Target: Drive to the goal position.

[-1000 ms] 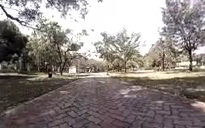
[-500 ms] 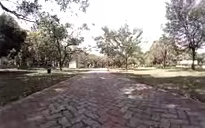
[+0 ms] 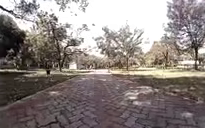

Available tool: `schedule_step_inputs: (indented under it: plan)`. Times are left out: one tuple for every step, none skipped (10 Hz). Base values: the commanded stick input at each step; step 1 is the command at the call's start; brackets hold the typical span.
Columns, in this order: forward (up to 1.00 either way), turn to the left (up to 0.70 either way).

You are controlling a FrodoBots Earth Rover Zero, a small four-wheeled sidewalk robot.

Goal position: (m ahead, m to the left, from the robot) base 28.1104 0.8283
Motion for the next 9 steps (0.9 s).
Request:
schedule_step_inputs:
  plan:
    - [0.70,0.00]
    - [0.70,0.00]
    - [0.70,0.00]
    - [0.70,0.00]
    - [0.70,0.00]
    - [0.70,0.00]
    - [0.70,0.00]
    - [0.70,0.00]
    - [0.70,0.00]
